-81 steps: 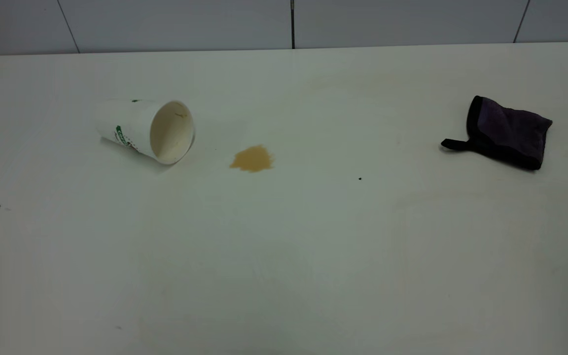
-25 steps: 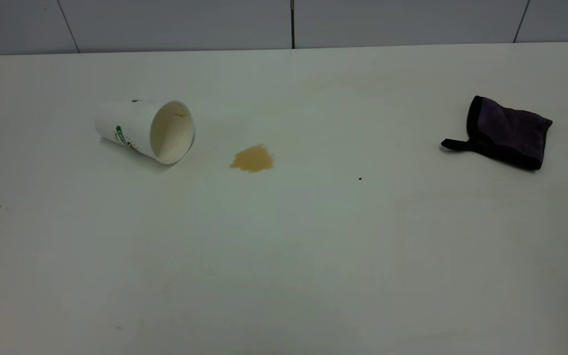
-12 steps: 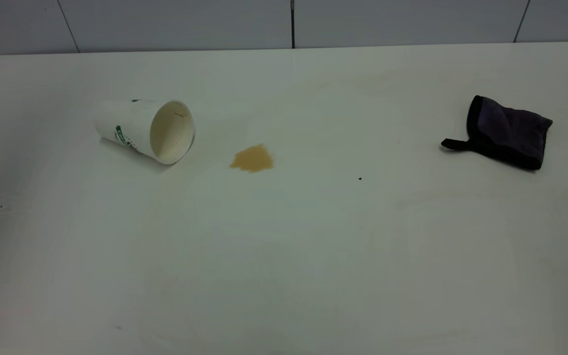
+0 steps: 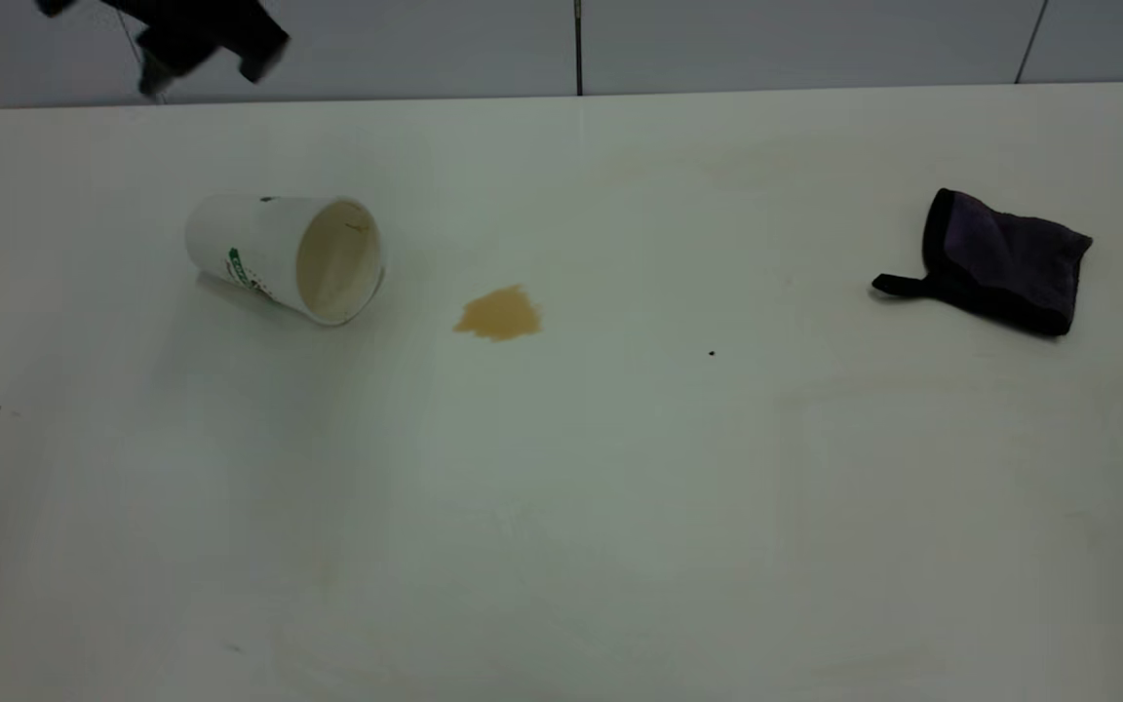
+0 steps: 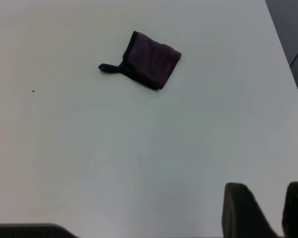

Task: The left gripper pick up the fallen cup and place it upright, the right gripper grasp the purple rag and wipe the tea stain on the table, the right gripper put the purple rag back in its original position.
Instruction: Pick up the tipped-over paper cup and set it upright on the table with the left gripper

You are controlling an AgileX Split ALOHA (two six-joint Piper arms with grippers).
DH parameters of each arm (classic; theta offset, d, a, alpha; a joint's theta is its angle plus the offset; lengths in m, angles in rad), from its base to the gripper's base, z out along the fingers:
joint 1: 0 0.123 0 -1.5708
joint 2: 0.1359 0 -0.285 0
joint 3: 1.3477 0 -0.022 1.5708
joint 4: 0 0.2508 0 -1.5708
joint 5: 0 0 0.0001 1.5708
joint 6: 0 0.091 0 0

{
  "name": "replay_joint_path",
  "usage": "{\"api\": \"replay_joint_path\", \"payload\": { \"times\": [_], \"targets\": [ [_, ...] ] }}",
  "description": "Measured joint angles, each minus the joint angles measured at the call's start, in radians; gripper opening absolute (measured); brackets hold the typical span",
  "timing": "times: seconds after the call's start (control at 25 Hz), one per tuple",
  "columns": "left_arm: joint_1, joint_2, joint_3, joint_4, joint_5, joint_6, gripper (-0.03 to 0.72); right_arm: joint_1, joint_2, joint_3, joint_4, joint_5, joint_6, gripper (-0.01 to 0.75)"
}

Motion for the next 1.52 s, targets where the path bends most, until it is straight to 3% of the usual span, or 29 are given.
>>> {"api": "replay_joint_path", "payload": {
  "times": [0.36,0.76,0.96,1.12,1.36,1.52],
  "targets": [
    [-0.035,0.234,-0.089,0.069,-0.109,-0.033,0.589,0.000,0.000,0.000,0.000,0.000,0.000,0.239],
    [-0.034,0.440,-0.162,0.320,-0.165,-0.110,0.589,0.000,0.000,0.000,0.000,0.000,0.000,0.239],
    [-0.007,0.489,-0.193,0.369,-0.175,-0.133,0.554,0.000,0.000,0.000,0.000,0.000,0.000,0.239],
    [0.028,0.505,-0.198,0.388,-0.175,-0.139,0.406,0.000,0.000,0.000,0.000,0.000,0.000,0.239],
    [0.042,0.498,-0.201,0.440,-0.130,-0.139,0.020,0.000,0.000,0.000,0.000,0.000,0.000,0.239],
    [0.042,0.443,-0.202,0.433,-0.133,-0.139,-0.022,0.000,0.000,0.000,0.000,0.000,0.000,0.239]
  ]
}}
